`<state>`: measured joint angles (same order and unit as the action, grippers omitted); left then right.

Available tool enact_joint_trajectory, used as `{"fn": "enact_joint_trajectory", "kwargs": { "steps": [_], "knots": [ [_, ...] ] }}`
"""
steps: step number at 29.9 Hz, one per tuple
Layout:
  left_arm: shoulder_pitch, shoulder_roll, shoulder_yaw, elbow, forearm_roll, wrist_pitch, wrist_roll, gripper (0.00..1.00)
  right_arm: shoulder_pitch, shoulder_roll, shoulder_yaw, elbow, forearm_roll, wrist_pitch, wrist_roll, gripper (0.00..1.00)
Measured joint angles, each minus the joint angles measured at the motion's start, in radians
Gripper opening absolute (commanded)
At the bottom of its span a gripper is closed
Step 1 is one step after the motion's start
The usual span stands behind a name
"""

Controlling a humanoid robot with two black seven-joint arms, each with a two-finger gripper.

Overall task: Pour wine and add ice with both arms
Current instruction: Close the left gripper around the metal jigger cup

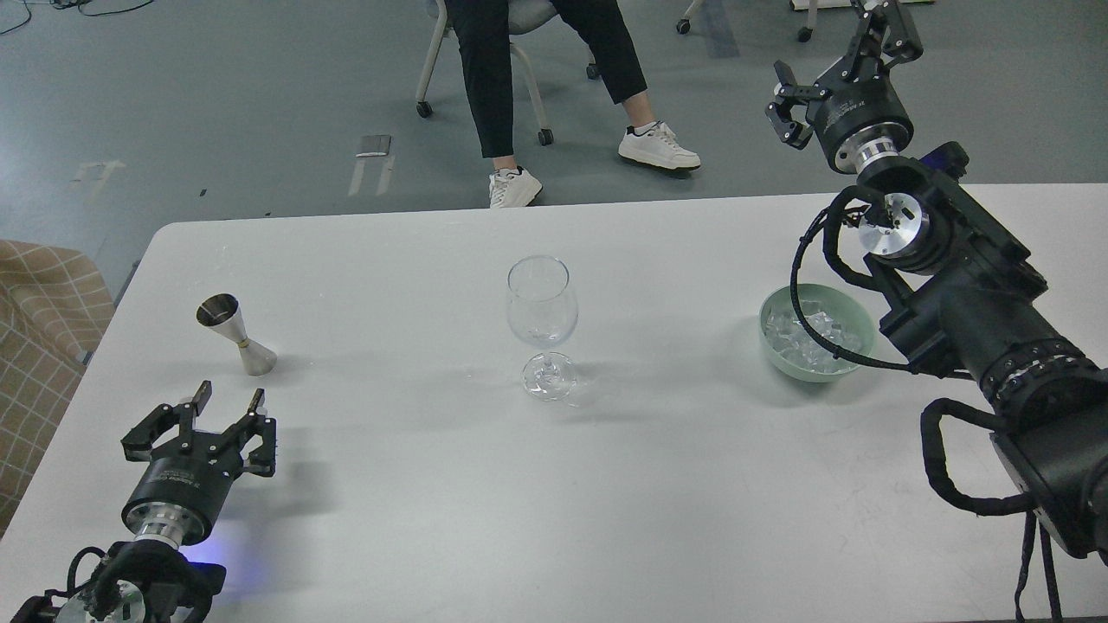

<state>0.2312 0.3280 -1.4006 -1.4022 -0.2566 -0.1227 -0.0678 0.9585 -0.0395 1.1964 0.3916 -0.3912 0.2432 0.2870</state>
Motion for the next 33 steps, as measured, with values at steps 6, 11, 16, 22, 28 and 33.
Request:
{"fn": "enact_joint_trajectory", "kwargs": {
  "steps": [6, 11, 16, 22, 28, 33],
  "knots": [
    [-0.103, -0.017, 0.000, 0.116, 0.000, -0.004, 0.007, 0.48, -0.007, -0.006, 0.000, 0.000, 0.000, 0.000, 0.000, 1.00],
    [-0.169, -0.022, 0.001, 0.216, 0.000, -0.039, 0.037, 0.48, -0.012, -0.006, 0.000, 0.000, 0.000, -0.001, 0.000, 1.00],
    [-0.201, -0.024, 0.001, 0.253, -0.004, -0.071, 0.040, 0.43, -0.013, -0.008, 0.000, 0.000, -0.002, -0.003, 0.000, 1.00],
    [-0.277, -0.027, 0.000, 0.359, -0.005, -0.077, 0.043, 0.44, -0.014, -0.016, 0.001, 0.000, -0.003, -0.007, 0.000, 1.00],
    [-0.308, -0.031, 0.000, 0.399, -0.006, -0.079, 0.049, 0.44, -0.014, -0.016, 0.000, 0.000, -0.003, -0.007, 0.000, 1.00],
    [-0.325, -0.047, 0.000, 0.400, -0.006, -0.079, 0.054, 0.45, -0.014, -0.016, -0.001, 0.000, -0.003, -0.007, 0.000, 1.00]
  ]
}}
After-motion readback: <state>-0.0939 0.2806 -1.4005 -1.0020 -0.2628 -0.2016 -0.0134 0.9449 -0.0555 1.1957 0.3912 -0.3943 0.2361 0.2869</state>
